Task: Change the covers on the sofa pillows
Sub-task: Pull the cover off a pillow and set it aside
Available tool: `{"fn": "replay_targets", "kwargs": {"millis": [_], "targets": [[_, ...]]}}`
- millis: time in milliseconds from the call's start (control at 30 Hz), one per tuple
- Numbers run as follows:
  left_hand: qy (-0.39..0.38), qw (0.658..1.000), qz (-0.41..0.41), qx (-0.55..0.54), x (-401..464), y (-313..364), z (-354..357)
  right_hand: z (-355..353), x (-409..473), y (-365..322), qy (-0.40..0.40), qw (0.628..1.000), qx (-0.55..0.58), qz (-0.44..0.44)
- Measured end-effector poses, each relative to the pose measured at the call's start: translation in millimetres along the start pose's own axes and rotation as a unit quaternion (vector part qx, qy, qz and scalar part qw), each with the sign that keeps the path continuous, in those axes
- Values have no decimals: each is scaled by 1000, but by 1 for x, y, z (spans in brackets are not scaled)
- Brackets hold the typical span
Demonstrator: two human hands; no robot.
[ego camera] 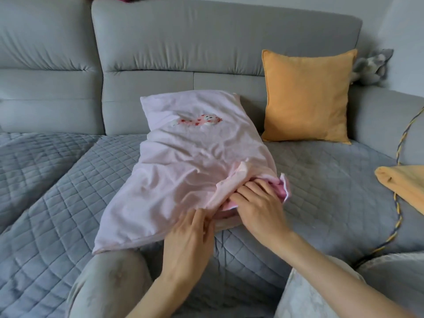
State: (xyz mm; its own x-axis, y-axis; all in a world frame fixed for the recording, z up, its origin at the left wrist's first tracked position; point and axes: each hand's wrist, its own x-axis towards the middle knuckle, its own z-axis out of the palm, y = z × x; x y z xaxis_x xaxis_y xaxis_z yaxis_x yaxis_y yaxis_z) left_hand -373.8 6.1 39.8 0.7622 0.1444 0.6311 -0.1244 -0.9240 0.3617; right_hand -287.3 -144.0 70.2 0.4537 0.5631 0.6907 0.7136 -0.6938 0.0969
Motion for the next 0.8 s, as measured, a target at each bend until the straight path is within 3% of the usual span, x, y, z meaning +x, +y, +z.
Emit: {"fn": "replay_targets", "kwargs": {"millis": [200,333,467,600,800], "targets": [[114,991,35,68,58,-18,-24,-39,80,7,11,981,172,90],[130,984,57,112,109,-19,-42,-45,121,12,49,969,183,162],[119,982,49,137,145,-26,-66,-38,133,8,113,983,114,93],[154,972,44,169,156,-40,-83,-31,134,9,167,983,47,56],[175,956,22,236,171,-65,-105,-18,114,13,203,977,29,-51]]}}
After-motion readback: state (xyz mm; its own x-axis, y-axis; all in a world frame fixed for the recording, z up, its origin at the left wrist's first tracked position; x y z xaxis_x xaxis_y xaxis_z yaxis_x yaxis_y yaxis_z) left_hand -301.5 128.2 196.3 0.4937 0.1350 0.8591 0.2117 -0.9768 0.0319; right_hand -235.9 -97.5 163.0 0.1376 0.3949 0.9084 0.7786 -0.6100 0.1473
